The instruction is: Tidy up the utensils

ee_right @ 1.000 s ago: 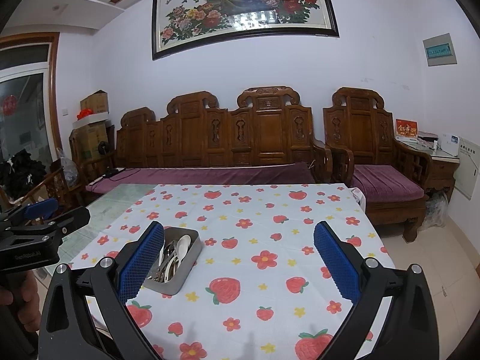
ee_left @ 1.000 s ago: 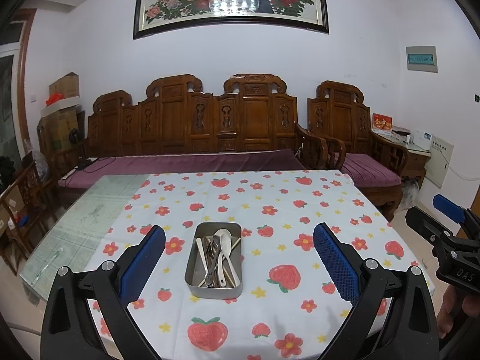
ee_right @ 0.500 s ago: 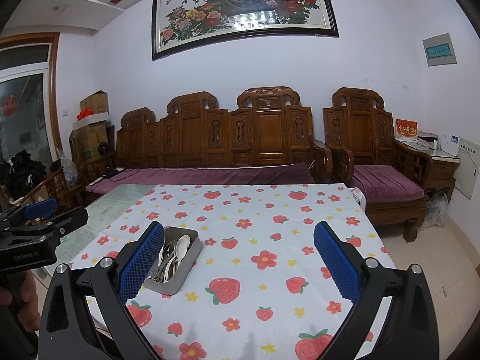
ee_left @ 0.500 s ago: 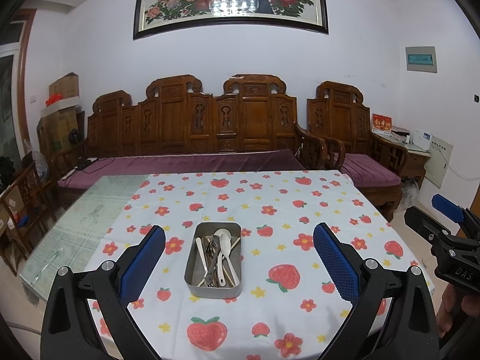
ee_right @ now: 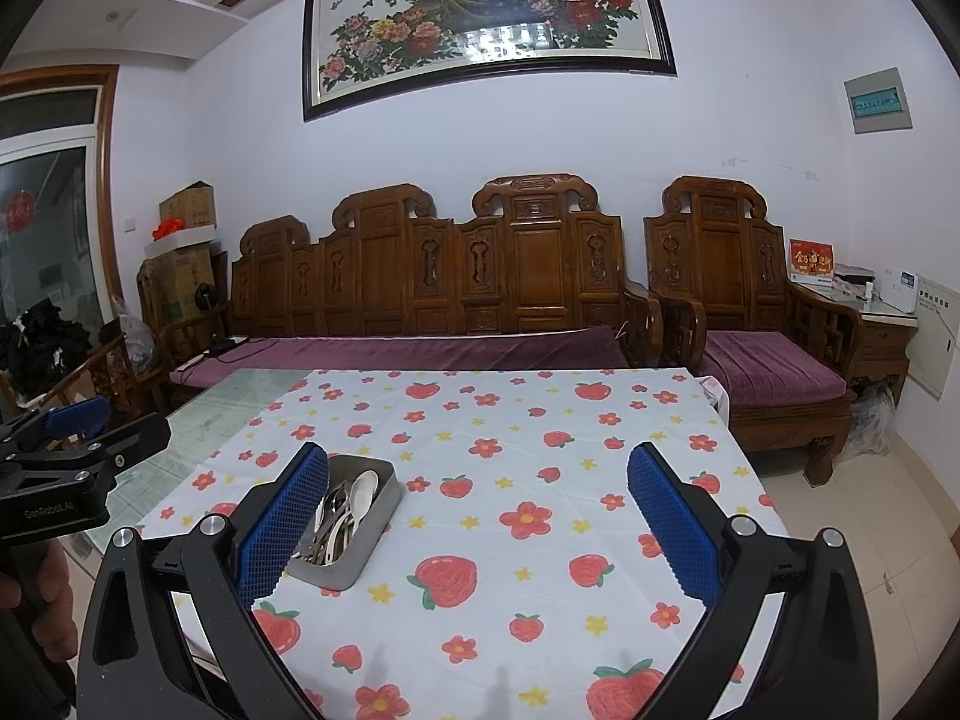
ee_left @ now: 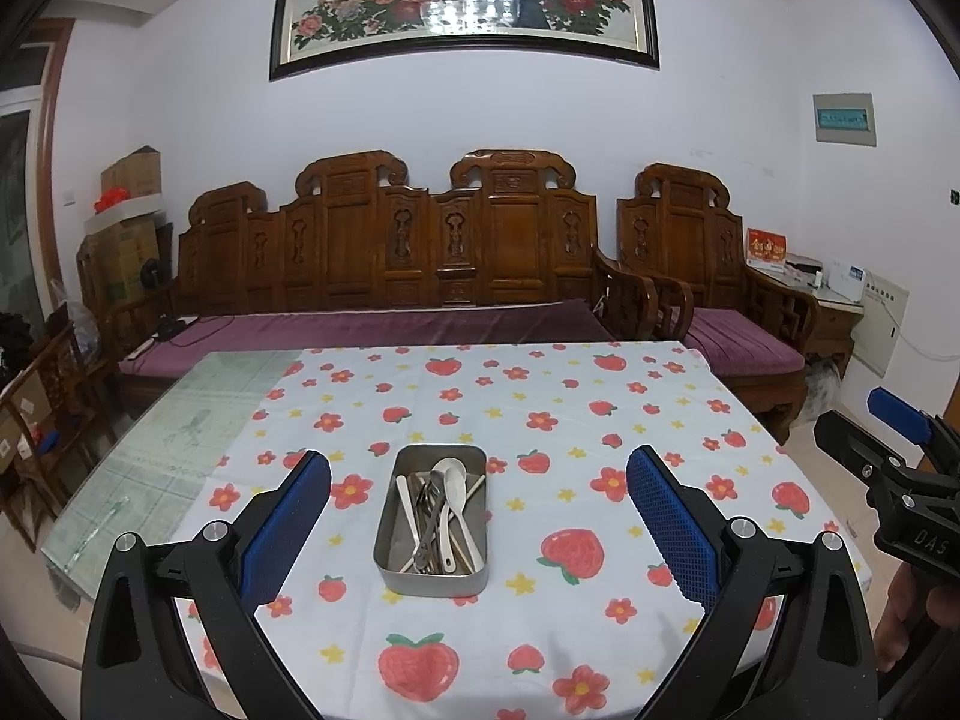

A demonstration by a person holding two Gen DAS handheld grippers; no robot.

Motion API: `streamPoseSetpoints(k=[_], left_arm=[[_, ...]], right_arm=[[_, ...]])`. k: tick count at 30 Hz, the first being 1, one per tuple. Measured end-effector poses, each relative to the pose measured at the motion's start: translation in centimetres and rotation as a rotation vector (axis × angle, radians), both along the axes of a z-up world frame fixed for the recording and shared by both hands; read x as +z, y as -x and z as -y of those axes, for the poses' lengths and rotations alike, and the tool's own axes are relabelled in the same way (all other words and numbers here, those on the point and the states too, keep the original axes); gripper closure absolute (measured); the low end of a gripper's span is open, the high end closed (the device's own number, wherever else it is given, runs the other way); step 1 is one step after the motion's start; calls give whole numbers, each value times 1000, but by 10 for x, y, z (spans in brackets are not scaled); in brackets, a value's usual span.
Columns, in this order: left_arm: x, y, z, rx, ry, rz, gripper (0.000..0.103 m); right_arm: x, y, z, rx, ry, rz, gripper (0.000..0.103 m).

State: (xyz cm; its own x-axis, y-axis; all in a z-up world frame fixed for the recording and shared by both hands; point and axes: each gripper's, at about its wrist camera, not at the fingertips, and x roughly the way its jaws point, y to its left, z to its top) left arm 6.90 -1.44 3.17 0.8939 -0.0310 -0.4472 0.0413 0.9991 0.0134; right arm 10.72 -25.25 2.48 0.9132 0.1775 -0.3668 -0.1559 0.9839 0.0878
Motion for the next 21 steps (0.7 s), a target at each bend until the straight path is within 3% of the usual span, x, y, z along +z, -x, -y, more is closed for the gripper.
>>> streamPoseSetpoints(k=[21], left_arm=[[3,1,0,-1,4,4,8]], right_arm=[[1,0,-1,-1,-2,0,2]])
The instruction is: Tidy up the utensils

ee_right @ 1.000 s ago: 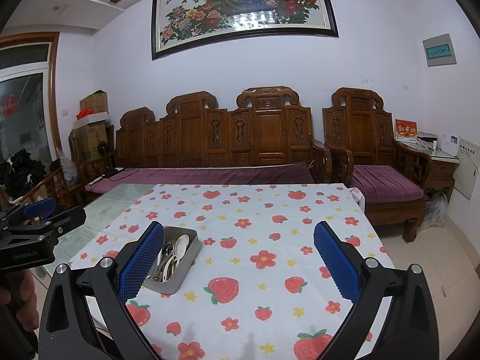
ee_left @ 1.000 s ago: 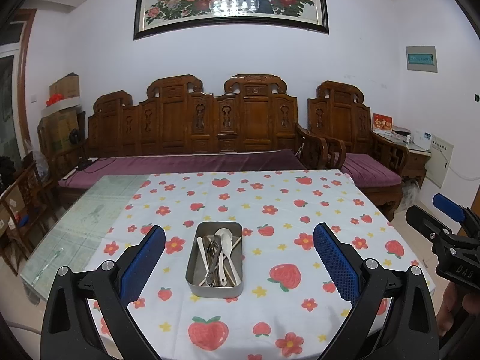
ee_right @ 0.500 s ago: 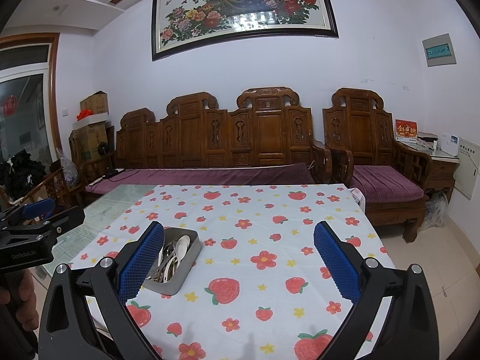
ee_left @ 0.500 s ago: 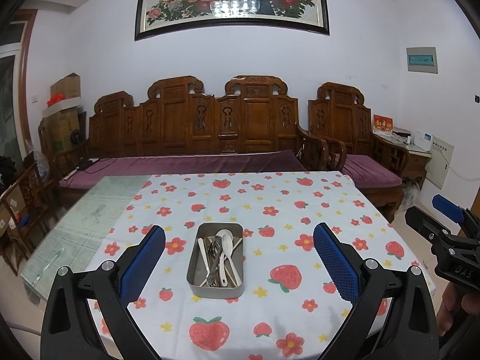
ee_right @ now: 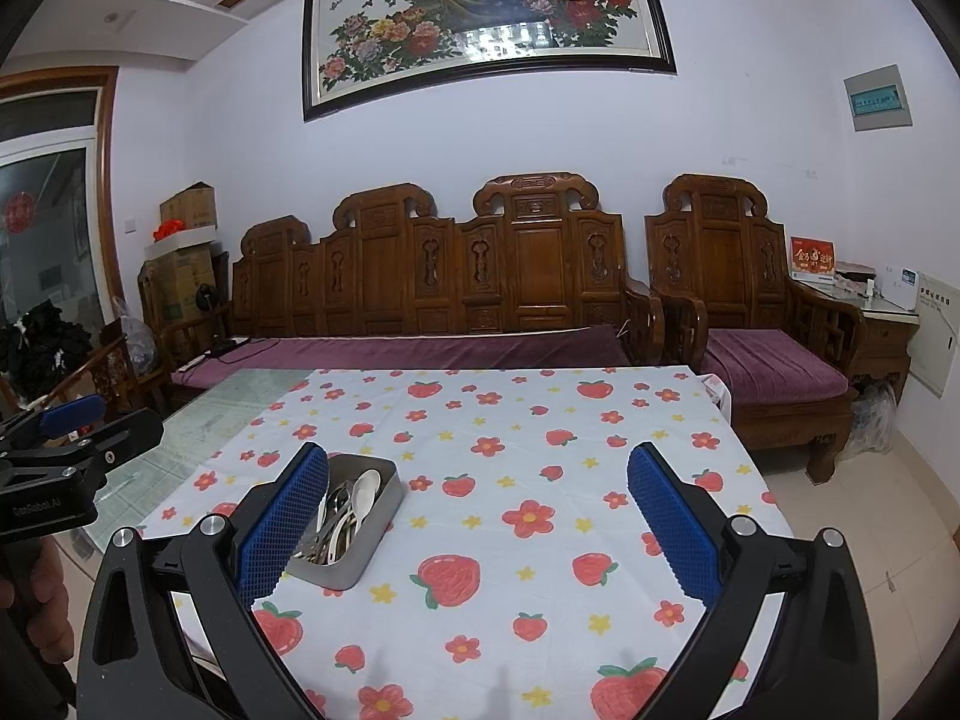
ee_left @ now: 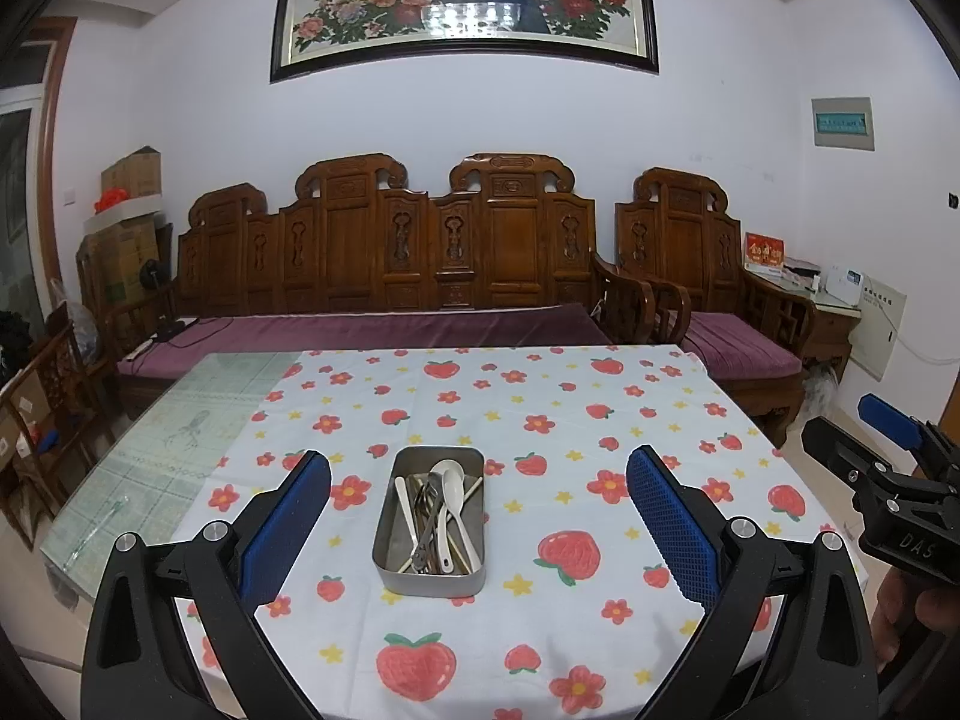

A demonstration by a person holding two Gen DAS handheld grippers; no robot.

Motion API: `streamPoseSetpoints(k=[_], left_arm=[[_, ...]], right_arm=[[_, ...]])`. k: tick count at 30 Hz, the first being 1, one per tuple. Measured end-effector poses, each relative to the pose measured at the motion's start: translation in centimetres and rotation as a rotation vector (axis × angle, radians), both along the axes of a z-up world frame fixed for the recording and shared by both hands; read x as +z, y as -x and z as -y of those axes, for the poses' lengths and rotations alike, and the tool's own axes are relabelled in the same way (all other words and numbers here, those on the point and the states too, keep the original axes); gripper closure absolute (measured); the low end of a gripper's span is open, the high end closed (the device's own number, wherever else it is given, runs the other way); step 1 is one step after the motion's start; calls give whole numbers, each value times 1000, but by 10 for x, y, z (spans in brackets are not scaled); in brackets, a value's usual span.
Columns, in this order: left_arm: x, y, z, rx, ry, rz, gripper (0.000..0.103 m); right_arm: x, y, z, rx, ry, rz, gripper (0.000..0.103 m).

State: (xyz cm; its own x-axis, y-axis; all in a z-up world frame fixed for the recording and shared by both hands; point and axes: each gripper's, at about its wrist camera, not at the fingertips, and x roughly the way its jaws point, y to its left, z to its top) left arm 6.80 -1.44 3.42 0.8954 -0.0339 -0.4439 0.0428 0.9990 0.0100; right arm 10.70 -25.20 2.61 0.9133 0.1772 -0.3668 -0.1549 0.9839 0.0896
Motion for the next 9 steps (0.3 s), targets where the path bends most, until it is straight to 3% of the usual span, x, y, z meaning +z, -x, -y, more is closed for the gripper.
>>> streamPoseSetpoints(k=[9], left_arm=[[2,1,3,-3,-5,2,8]], right_arm=[[0,0,0,-1,0,1,2]])
